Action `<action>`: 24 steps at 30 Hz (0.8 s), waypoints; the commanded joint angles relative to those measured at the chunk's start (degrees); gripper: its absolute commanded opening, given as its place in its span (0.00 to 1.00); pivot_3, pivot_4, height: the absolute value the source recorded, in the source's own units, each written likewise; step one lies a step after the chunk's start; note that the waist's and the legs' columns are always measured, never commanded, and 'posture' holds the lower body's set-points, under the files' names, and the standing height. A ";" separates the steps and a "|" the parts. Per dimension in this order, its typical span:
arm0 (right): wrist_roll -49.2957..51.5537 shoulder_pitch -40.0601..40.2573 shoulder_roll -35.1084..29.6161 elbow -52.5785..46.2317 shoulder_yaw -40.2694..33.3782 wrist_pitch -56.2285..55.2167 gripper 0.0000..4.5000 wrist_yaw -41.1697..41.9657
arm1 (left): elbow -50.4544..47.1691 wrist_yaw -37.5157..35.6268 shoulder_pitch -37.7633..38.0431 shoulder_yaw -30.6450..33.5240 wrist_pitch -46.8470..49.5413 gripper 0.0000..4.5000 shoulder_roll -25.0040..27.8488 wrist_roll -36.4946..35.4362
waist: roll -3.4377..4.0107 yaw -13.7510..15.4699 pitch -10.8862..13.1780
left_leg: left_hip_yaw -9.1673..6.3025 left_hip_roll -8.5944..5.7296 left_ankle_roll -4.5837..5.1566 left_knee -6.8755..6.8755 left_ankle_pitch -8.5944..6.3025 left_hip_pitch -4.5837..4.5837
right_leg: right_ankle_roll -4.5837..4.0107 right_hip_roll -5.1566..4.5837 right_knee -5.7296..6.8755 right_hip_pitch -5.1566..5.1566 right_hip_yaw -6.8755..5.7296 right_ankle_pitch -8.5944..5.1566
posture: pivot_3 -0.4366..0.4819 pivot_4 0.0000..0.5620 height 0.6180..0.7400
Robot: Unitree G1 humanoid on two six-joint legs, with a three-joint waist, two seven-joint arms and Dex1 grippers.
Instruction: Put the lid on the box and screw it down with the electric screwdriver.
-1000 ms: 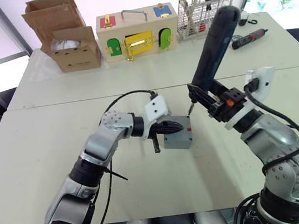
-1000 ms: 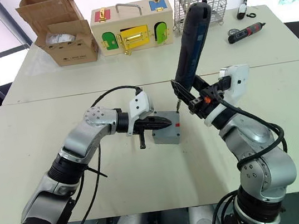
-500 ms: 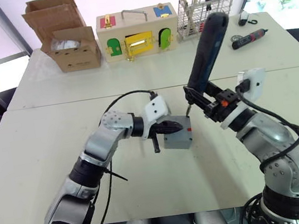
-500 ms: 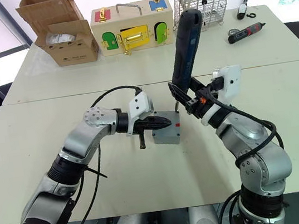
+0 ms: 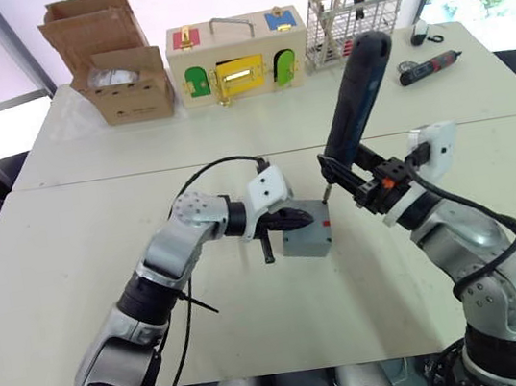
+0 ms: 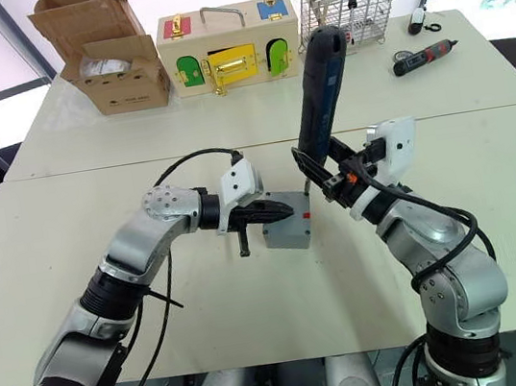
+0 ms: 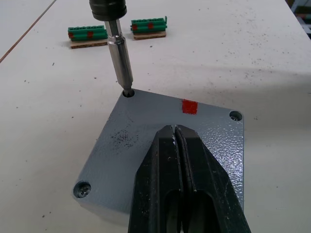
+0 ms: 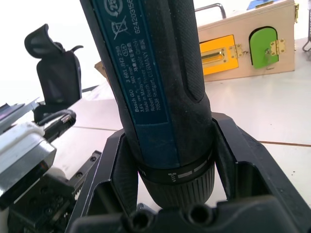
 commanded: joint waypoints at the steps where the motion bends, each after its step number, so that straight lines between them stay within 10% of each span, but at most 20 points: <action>1: -0.64 1.41 -0.91 1.23 2.74 -0.61 0.39 -0.30 | 0.12 0.41 1.12 -1.15 -0.47 0.00 0.46 1.65 | -0.06 -0.01 -0.03 | 0.00 0.01 0.02 -0.01 -0.01 0.08 | 0.00 0.00 -0.02 0.08 0.00 0.00 | 0.48 0.27 0.62; 24: -1.39 5.51 -1.68 7.12 7.11 -3.83 0.39 -1.91 | -2.47 1.62 2.81 -1.47 3.81 0.00 0.20 1.79 | -1.03 0.05 -0.64 | -0.04 0.12 0.45 -0.08 -0.30 0.71 | 0.01 0.04 -0.24 0.73 0.01 -0.04 | 0.48 0.27 0.62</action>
